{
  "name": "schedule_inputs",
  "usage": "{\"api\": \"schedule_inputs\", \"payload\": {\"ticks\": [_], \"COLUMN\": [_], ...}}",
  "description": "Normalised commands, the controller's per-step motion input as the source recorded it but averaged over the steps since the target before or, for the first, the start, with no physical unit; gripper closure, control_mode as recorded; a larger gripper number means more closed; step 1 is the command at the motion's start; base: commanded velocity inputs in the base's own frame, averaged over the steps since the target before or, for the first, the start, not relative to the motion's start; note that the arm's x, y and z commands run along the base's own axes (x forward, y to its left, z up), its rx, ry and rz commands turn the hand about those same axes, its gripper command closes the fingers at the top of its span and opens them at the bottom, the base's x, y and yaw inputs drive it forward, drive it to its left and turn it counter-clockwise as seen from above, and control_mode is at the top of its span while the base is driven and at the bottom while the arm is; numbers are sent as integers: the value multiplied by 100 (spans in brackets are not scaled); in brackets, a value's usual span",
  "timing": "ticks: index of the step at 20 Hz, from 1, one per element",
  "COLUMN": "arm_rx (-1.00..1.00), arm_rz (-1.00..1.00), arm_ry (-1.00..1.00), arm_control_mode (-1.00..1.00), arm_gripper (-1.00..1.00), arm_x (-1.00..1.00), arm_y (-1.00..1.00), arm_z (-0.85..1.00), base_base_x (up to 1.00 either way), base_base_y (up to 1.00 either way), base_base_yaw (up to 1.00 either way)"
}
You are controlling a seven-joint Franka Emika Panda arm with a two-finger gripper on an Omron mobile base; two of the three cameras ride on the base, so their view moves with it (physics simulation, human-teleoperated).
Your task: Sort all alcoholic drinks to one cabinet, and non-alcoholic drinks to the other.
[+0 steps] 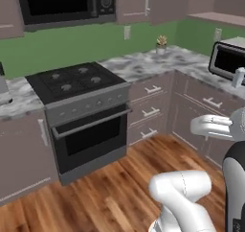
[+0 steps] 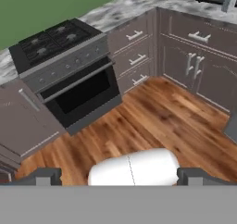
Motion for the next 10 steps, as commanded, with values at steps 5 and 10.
{"api": "schedule_inputs", "payload": {"ticks": [5,10], "arm_rx": [0,0], "arm_rz": [0,0], "arm_ry": [0,0], "arm_control_mode": [100,100], "arm_gripper": [-100,-100], "arm_x": [0,0], "arm_y": [0,0], "arm_z": [0,0], "base_base_x": [100,65], "base_base_y": [-1,-9], "base_base_yaw": [23,-24]}}
